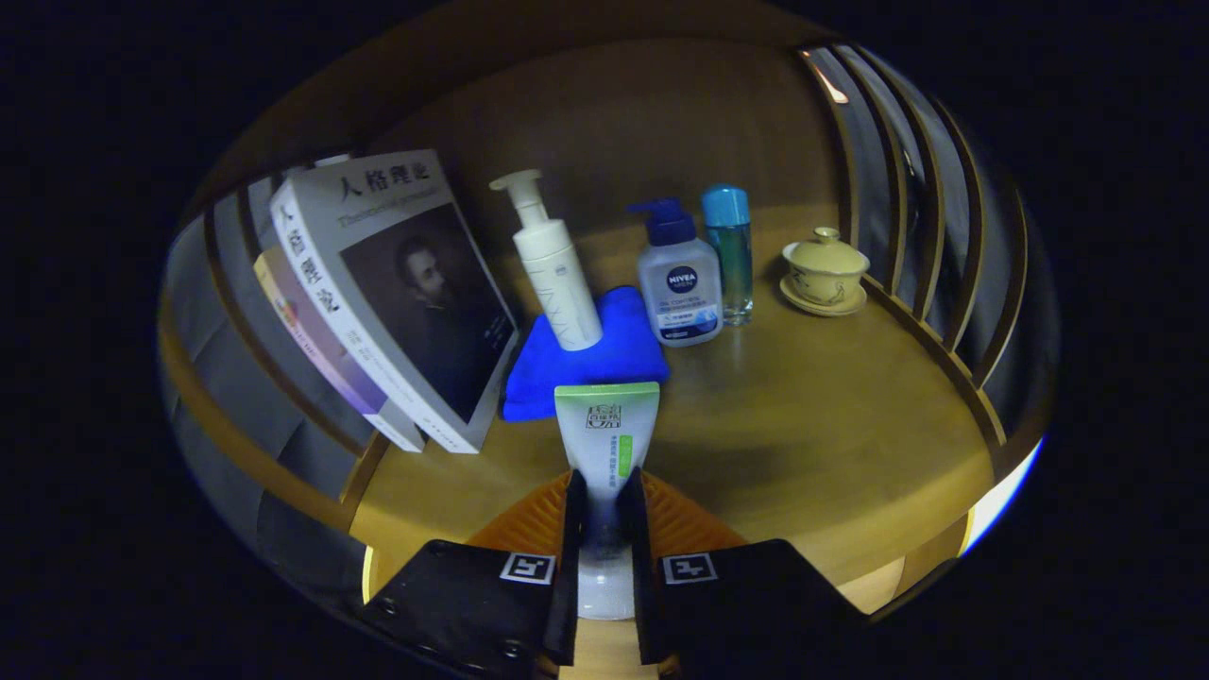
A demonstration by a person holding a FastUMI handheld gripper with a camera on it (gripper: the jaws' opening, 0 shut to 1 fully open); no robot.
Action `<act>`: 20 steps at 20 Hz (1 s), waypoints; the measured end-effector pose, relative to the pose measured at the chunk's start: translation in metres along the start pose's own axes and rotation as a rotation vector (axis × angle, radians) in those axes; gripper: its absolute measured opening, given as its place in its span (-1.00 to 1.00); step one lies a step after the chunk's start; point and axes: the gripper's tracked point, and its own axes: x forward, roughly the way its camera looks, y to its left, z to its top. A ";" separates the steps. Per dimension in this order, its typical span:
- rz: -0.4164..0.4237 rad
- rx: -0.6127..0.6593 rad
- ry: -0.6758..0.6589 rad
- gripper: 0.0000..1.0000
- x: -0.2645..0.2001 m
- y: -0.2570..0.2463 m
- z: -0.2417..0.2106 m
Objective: Pull open the drawer, take out the items inside it, and place them on the countertop above the cabinet.
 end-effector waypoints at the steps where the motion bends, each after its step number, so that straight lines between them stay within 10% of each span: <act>1: -0.012 0.009 0.008 -0.45 0.004 -0.002 -0.003; 5: -0.028 0.041 -0.012 -0.38 0.003 0.000 -0.002; 10: -0.051 -0.050 -0.118 1.00 -0.035 -0.001 0.005; 20: -0.029 -0.200 -0.393 0.96 -0.133 -0.001 -0.052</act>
